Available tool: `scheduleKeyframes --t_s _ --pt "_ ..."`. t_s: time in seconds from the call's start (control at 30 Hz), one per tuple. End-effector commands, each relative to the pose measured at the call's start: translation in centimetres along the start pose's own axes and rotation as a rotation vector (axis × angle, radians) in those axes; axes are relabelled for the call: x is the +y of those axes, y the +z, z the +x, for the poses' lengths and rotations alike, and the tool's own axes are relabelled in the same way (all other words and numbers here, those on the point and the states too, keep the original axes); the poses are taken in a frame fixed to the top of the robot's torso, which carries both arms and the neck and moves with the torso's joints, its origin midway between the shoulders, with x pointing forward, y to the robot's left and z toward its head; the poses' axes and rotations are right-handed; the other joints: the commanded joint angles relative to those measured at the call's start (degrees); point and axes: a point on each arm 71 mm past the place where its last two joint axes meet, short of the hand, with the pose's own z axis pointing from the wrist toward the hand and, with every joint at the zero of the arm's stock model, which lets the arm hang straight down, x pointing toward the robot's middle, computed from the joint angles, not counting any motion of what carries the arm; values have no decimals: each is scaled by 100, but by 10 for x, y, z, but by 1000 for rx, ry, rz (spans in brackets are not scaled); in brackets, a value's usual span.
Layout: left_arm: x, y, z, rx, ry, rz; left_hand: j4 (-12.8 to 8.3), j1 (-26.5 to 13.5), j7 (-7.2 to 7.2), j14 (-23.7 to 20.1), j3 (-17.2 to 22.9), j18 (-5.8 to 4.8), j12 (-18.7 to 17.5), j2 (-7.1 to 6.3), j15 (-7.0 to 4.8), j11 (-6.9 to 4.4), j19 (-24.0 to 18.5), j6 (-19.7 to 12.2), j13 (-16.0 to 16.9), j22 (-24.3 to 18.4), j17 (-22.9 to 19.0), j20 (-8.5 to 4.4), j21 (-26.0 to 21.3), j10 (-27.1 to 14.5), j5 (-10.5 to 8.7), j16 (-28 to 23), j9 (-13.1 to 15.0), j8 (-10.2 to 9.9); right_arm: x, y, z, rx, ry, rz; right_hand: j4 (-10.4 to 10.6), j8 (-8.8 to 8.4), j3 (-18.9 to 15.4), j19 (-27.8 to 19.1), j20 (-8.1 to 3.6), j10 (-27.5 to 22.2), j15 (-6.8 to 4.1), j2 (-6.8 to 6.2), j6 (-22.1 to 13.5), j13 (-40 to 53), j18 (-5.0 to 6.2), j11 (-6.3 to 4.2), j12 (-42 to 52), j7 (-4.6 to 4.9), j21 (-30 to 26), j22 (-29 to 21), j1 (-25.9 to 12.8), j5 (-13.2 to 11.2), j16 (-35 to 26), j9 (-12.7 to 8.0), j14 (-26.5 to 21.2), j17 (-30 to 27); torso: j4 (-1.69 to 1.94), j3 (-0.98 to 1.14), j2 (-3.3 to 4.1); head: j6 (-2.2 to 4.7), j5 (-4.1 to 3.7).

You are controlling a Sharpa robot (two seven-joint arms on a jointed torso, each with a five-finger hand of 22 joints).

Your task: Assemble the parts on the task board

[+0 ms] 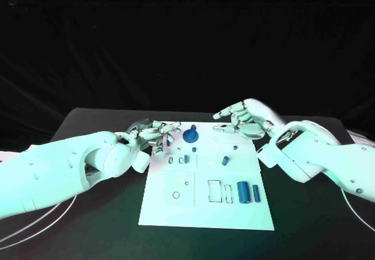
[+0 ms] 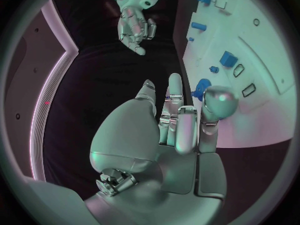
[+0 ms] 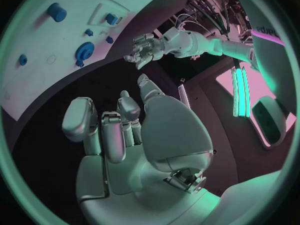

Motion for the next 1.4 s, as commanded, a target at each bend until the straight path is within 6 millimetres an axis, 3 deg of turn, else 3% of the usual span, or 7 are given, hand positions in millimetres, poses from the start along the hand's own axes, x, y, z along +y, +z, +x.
scheduleKeyframes --t_s 0.03,0.13,0.2,0.33,0.5,0.83,1.4 --pt "5 -1 2 100 368 -245 186 12 -52 483 -66 -113 1146 47 -37 -58 -59 -58 1047 656 1091 -57 590 -315 -40 489 110 247 -6 -4 -12 -11 260 46 -50 27 2 -17 -23 5 0 34 25 -40 85 -17 -15 -11 -49 -39 75 22 -46 3 464 907 -55 4 -92 -29 37" --pt "-4 -1 -4 77 531 -321 290 135 -87 599 71 -217 1855 225 -107 -63 33 -88 1762 1293 1525 -26 1110 -369 -15 874 193 432 -13 -7 -23 -35 283 74 -47 30 -6 -97 -28 -163 -3 70 30 -293 115 -18 -294 -10 -138 -204 67 85 -134 1 428 760 -87 24 -134 -36 65" --pt "-7 -1 -5 66 592 -354 379 104 -122 602 60 -251 2376 188 -105 -75 61 -102 2305 1612 1536 -35 1371 -369 -15 884 286 627 -16 -7 -27 -42 288 85 -46 29 -13 -111 -29 -197 -4 73 27 -351 121 -18 -356 -10 -156 -234 62 94 -147 0 423 740 -98 39 -153 -27 79" --pt "-15 5 -5 57 683 -396 383 -137 -207 602 -95 -307 3213 116 -153 -127 103 -57 3242 1999 1536 -47 1671 -117 -25 884 507 995 -20 -7 -31 -46 285 96 -47 29 -15 -115 -30 -208 -5 74 26 -371 122 -19 -377 -11 -162 -244 62 99 -153 0 421 732 -98 45 -189 -57 99" --pt "-20 15 1 55 794 -429 378 -453 -308 602 -428 -368 3769 77 -220 -224 166 -88 3897 2381 1536 -105 1957 76 -36 884 895 1477 -23 -6 -32 -46 280 107 -47 32 -19 -117 -31 -213 -6 79 30 -392 123 -21 -395 -12 -170 -253 61 110 -164 0 417 716 -101 49 -214 -91 100" --pt "-26 38 18 69 908 -456 374 -777 -430 602 -958 -426 4098 99 -312 -337 220 -319 4309 2716 1536 -203 2195 204 -95 884 1622 2180 -27 -6 -32 -37 266 127 -43 36 -36 -117 -33 -224 -9 78 37 -434 124 -23 -433 -15 -179 -260 47 128 -175 1 414 702 -108 39 -196 -99 117" --pt "-21 59 34 132 988 -507 390 -842 -446 602 -1135 -441 4163 100 -331 -339 229 -492 4409 2790 1536 -219 2243 226 -102 884 1884 2378 -27 -5 -30 -26 254 125 -39 40 -60 -117 -38 -281 -15 85 40 -573 126 -30 -570 -21 -195 -277 34 171 -198 1 409 671 -106 41 -194 -166 98"
